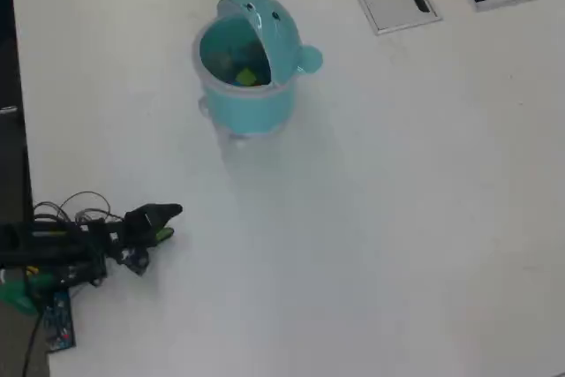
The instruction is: Grasp RGB lego blocks and put them in the bin one by one.
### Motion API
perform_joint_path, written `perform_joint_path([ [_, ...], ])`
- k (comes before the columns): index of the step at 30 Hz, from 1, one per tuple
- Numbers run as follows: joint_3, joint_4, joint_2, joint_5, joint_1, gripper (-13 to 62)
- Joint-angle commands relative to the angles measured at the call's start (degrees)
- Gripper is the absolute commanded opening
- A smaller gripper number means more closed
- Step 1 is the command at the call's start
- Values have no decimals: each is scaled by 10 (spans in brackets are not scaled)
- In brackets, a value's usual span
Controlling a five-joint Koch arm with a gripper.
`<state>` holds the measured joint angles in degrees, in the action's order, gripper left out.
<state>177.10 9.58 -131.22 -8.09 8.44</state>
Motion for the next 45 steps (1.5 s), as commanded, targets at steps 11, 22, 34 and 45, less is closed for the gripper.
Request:
perform_joint_path([
  [11,47,-93,-43,64,-11,365],
  [22,47,-121,-44,64,-6,346],
  [34,46,-115,-40,63,-3,346],
  [45,46,-115,-40,63,-3,346],
])
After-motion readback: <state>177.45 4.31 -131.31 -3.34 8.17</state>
